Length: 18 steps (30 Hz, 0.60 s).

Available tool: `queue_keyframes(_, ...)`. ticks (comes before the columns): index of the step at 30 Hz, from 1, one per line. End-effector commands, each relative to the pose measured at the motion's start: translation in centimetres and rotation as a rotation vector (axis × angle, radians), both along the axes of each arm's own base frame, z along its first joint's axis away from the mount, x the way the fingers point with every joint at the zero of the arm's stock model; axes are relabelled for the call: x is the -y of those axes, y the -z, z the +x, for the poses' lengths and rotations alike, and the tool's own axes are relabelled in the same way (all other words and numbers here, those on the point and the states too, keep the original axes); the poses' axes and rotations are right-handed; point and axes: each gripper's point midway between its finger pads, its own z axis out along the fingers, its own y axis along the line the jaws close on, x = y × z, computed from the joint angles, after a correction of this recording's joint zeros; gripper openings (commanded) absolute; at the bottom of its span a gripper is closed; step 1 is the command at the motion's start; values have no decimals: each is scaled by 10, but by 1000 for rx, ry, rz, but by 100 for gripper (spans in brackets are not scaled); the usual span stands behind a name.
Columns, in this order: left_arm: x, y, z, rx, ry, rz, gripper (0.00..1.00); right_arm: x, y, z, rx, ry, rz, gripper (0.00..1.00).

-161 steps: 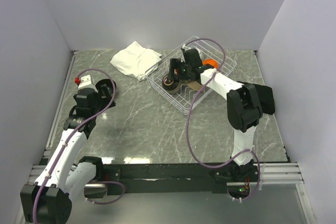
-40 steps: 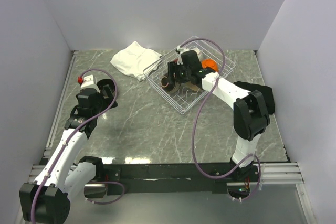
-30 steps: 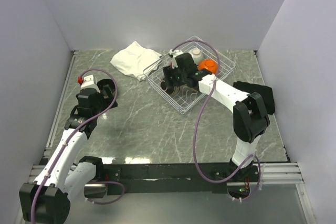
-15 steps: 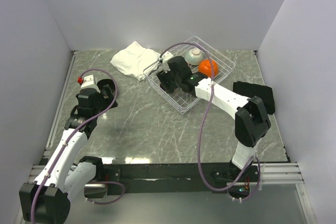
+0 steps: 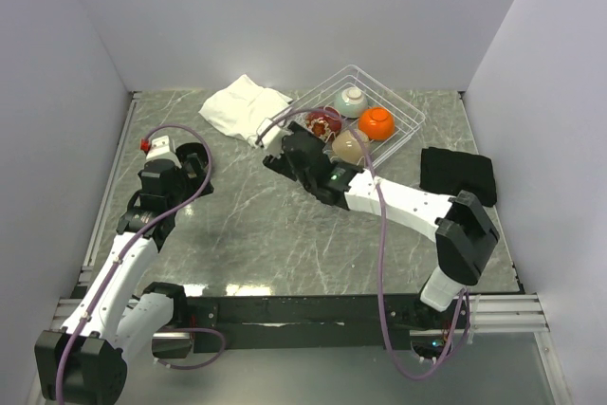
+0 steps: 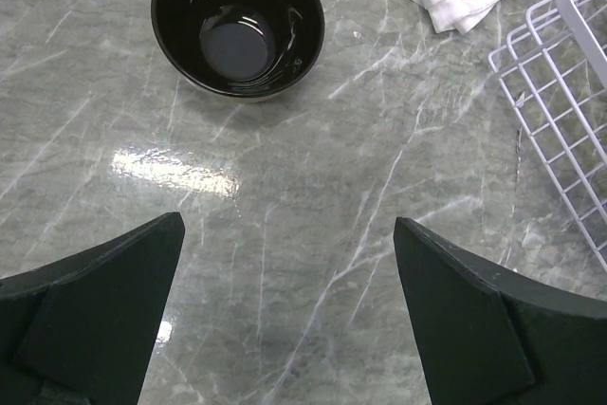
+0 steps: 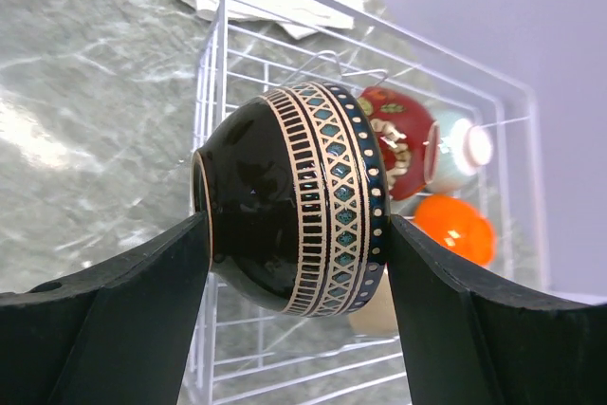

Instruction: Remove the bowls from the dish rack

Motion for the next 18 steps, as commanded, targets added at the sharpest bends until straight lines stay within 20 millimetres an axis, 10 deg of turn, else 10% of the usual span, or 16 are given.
queue_keyframes(1,6,-7,4,19,7,-37,99,11,-66,5,271,68,8,15)
queue_keyframes(18,27,-30,9,-19,1,-215,99,9,-80,-50,620,105,-134,15)
